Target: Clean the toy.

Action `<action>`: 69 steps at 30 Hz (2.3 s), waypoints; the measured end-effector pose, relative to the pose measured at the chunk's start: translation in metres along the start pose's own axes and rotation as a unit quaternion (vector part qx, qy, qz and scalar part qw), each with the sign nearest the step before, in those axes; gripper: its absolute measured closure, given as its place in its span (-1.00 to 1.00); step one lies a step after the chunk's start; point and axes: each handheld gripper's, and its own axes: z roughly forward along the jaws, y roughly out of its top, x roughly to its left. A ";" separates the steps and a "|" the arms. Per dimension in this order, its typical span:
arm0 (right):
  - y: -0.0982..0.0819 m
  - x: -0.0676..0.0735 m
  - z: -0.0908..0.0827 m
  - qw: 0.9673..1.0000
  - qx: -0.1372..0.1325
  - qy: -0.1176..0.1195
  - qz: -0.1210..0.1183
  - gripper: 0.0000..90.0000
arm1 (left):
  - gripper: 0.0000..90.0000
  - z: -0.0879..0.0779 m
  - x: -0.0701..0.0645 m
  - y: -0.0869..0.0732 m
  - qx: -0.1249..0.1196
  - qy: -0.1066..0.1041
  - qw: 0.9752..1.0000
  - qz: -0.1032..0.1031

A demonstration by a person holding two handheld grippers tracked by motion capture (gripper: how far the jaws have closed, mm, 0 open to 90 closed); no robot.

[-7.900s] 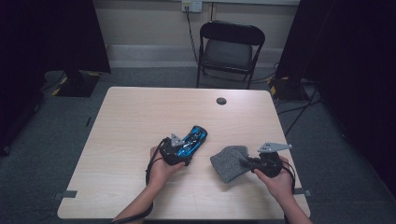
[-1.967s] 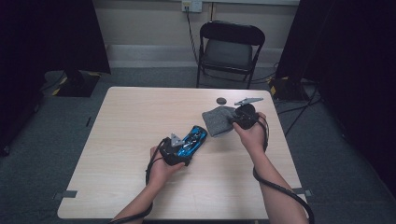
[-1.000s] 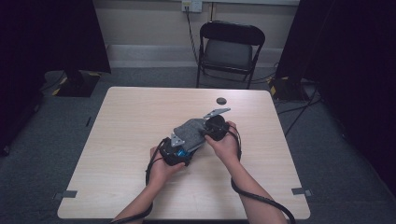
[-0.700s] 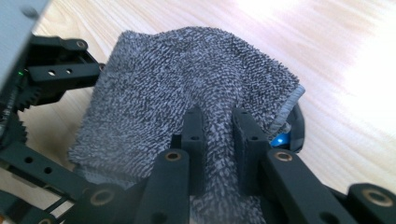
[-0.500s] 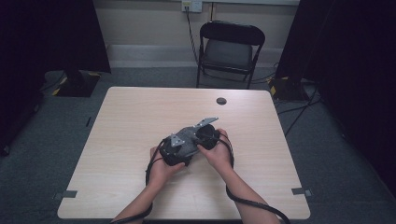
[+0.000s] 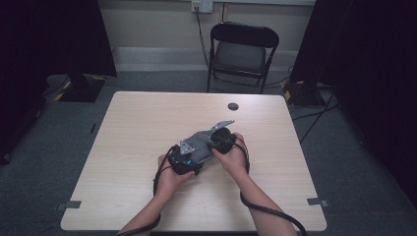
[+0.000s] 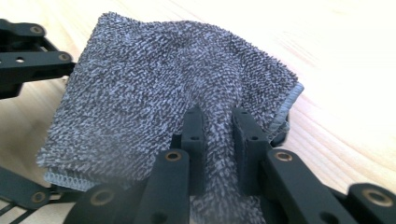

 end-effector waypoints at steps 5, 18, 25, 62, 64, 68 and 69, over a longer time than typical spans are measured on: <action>0.000 -0.005 0.000 1.000 0.004 -0.003 0.009 0.71 | -0.43 0.000 0.000 0.000 0.000 0.000 1.000 0.000; -0.001 -0.021 0.000 0.999 0.001 -0.015 0.034 0.71 | -0.43 0.000 0.000 0.000 0.000 0.000 1.000 0.000; 0.001 -0.024 0.001 0.999 0.004 -0.022 0.033 0.71 | -0.43 0.000 0.000 0.000 0.000 0.000 1.000 -0.001; 0.005 -0.054 0.008 0.997 0.020 -0.052 0.052 0.71 | -0.43 0.000 0.000 0.000 0.000 -0.001 1.000 -0.002; 0.005 -0.056 0.008 0.997 0.021 -0.053 0.054 0.71 | -0.43 0.000 0.000 0.000 0.000 -0.001 1.000 -0.002; 0.004 -0.061 0.010 0.996 0.023 -0.056 0.060 0.71 | -0.43 0.000 0.000 0.000 0.000 -0.001 1.000 -0.003; 0.004 -0.062 0.010 0.996 0.023 -0.056 0.060 0.71 | -0.43 0.000 0.000 0.000 -0.001 -0.001 1.000 -0.003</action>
